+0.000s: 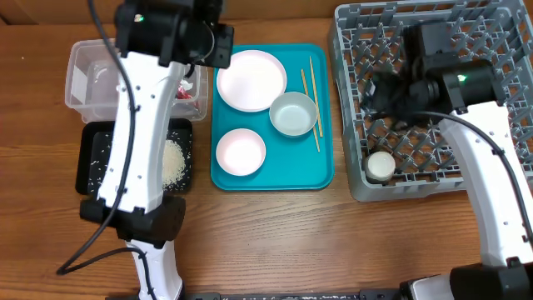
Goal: Sort waste into correct bins and load items into the dishwasher
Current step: 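Reach the right gripper to the grey-green bowl and grip its rim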
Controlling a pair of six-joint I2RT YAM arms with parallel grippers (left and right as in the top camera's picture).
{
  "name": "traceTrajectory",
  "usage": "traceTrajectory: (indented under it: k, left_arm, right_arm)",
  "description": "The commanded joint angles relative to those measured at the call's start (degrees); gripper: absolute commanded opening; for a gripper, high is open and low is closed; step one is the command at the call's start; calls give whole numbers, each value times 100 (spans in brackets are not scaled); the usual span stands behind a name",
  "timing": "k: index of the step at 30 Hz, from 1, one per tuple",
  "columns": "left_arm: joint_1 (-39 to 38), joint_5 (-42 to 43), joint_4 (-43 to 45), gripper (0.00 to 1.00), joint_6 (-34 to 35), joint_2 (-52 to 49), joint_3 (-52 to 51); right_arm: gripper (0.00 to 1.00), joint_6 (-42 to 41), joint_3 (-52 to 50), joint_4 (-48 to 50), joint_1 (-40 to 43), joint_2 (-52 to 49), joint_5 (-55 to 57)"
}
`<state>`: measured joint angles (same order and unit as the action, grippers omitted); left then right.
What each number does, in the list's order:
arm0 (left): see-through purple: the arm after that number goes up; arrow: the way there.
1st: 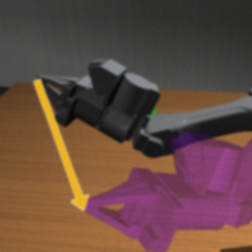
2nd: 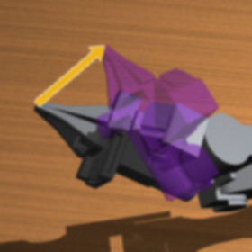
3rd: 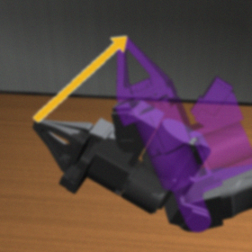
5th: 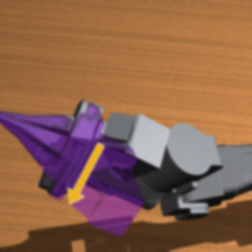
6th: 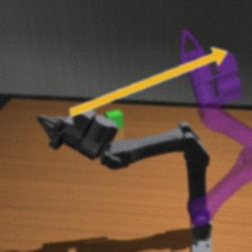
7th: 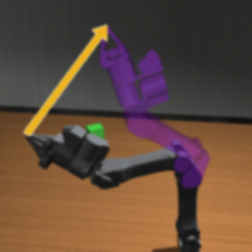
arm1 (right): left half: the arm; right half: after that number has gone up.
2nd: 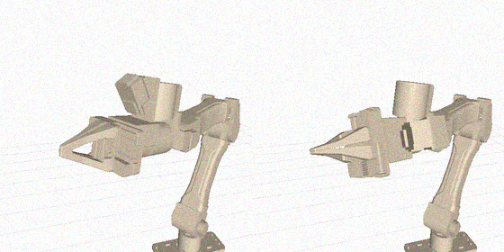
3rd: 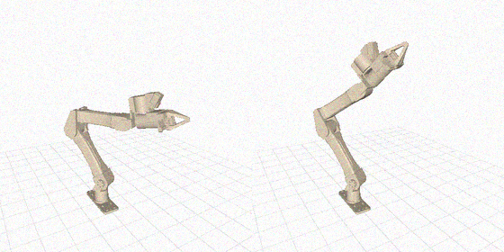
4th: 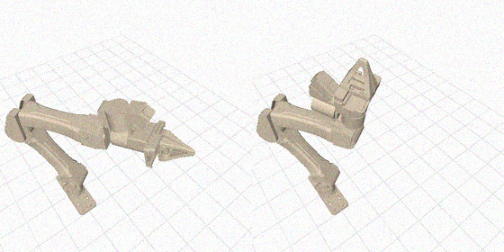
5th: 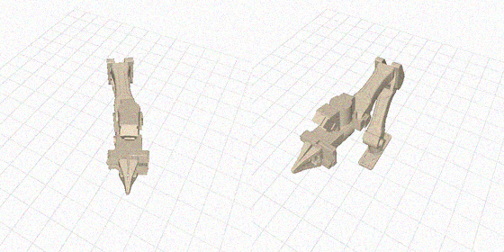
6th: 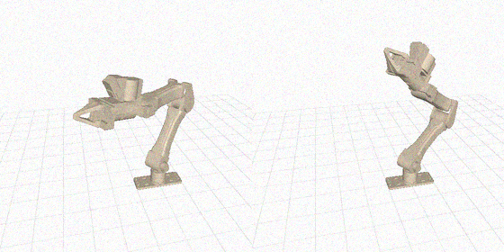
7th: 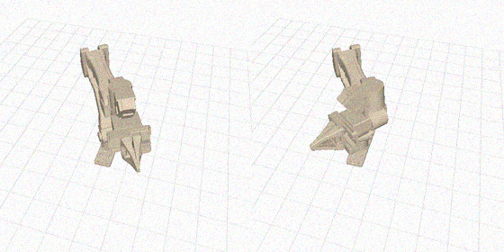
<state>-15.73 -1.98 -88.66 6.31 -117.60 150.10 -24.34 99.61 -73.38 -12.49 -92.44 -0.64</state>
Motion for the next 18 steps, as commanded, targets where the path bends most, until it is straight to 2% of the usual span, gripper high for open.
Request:
traceTrajectory:
  k: [1,2,3,5,6,12,18]
  left_arm:
    - [72,-328,-214,63,57,267,595]
    - [79,-376,-256,65,59,310,625]
    - [142,-457,-302,73,63,409,629]
    - [256,-466,-323,95,63,455,629]
    - [328,-463,-326,100,63,457,629]
    - [798,-461,-369,100,59,446,481]
    - [828,-459,-367,100,57,446,472]
  right_arm:
    - [75,-166,48,376,-503,-66,-398]
    - [74,-267,15,481,-603,-138,-393]
    - [70,-459,-74,706,-791,-358,-365]
    - [62,-708,-103,824,-953,-697,-232]
    - [59,-791,-103,855,-1016,-855,-155]
    - [50,-1440,-103,1220,-1281,-2024,87]
    - [41,-1777,-103,1270,-1281,-2640,109]
